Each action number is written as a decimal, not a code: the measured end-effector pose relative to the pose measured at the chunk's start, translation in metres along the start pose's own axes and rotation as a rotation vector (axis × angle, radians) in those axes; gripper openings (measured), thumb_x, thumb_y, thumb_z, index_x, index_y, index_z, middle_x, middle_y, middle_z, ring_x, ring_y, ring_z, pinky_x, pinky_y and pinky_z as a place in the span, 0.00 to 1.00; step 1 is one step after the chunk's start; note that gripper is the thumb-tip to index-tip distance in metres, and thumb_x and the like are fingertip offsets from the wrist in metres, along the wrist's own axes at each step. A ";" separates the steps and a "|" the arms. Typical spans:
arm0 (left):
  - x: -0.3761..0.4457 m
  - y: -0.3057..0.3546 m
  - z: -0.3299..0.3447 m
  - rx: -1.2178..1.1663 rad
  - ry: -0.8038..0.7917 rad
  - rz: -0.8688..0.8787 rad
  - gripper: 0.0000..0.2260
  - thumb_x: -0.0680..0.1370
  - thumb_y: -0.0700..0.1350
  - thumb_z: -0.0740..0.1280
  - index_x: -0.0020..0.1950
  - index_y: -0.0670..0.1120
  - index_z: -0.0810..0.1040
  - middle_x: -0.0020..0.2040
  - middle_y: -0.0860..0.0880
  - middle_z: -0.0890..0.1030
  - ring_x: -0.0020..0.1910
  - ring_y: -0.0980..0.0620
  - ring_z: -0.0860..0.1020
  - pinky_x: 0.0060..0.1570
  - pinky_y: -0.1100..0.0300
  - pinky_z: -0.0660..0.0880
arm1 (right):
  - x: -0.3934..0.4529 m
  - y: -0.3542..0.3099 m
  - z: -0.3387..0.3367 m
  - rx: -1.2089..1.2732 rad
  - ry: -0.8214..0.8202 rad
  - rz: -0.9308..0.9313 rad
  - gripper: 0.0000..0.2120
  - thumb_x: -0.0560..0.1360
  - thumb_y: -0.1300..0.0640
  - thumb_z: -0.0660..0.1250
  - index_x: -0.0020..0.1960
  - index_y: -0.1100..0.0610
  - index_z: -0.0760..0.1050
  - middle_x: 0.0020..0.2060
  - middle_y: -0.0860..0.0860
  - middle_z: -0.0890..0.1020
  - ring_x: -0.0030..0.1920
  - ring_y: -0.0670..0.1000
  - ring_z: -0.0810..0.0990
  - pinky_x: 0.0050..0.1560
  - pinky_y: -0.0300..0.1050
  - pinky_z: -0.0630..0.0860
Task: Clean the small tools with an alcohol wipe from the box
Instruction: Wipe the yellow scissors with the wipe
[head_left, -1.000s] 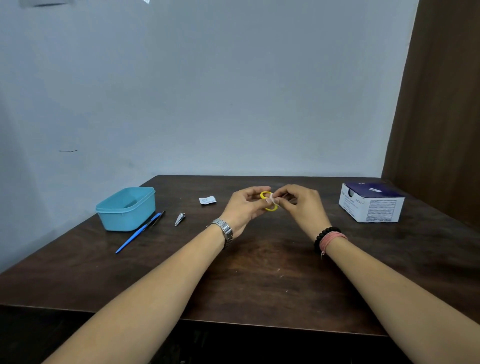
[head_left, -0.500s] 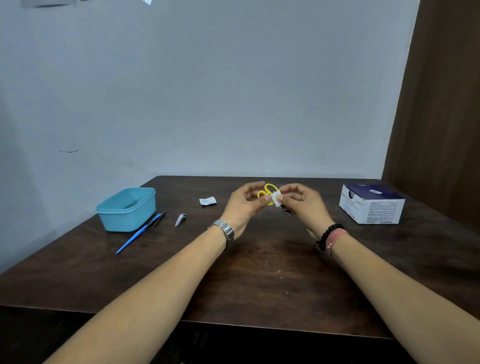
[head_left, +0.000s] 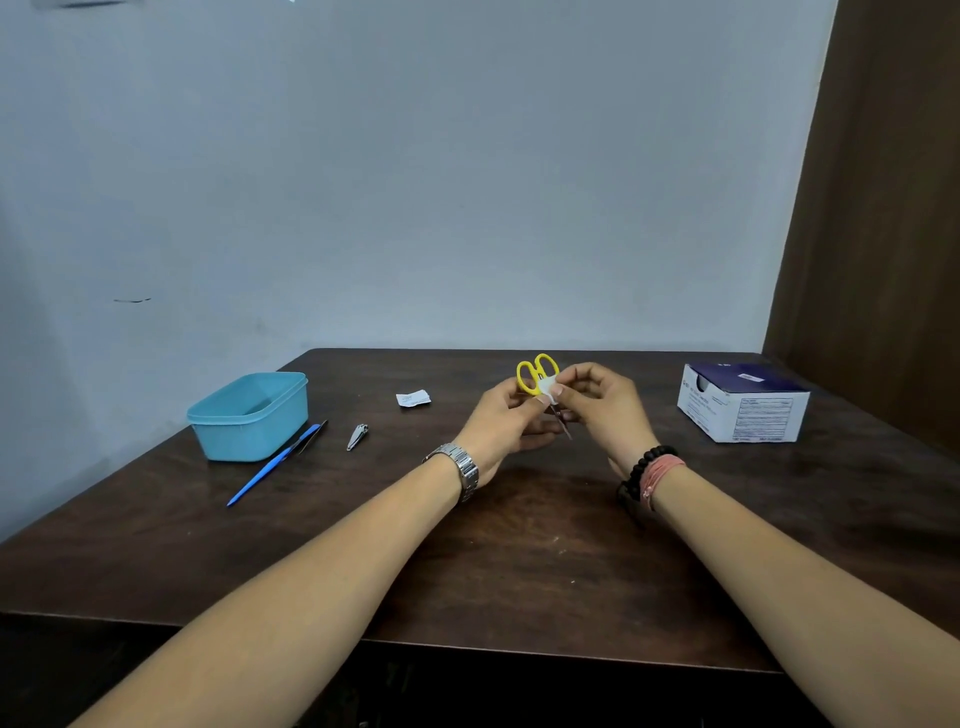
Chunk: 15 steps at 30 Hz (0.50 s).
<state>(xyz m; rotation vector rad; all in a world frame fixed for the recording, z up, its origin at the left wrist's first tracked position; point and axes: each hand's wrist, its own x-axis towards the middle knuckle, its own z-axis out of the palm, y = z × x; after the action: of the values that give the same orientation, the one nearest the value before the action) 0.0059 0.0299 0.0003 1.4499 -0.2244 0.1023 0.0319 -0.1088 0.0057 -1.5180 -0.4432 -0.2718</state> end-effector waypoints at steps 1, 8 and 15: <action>0.000 0.000 0.000 0.000 0.009 0.006 0.07 0.79 0.41 0.66 0.57 0.44 0.75 0.49 0.46 0.80 0.41 0.51 0.82 0.46 0.56 0.81 | 0.000 0.000 0.000 0.000 -0.004 -0.002 0.04 0.75 0.67 0.69 0.44 0.59 0.77 0.37 0.50 0.82 0.33 0.42 0.78 0.35 0.34 0.77; 0.002 0.000 0.001 0.087 0.022 0.030 0.08 0.79 0.36 0.65 0.57 0.42 0.74 0.43 0.46 0.78 0.38 0.52 0.80 0.43 0.57 0.81 | 0.004 0.002 -0.003 0.136 0.078 0.054 0.07 0.76 0.68 0.67 0.43 0.57 0.76 0.37 0.52 0.82 0.32 0.45 0.78 0.36 0.34 0.77; 0.004 0.001 0.002 0.189 0.063 0.038 0.11 0.78 0.37 0.64 0.60 0.40 0.73 0.46 0.43 0.76 0.38 0.53 0.79 0.42 0.57 0.81 | 0.003 0.003 -0.001 0.220 0.044 0.122 0.06 0.76 0.67 0.67 0.43 0.58 0.80 0.35 0.50 0.82 0.34 0.44 0.78 0.37 0.34 0.77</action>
<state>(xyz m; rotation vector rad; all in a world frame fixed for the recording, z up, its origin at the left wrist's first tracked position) 0.0093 0.0280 0.0019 1.6277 -0.1952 0.2047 0.0361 -0.1096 0.0042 -1.3155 -0.3328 -0.1555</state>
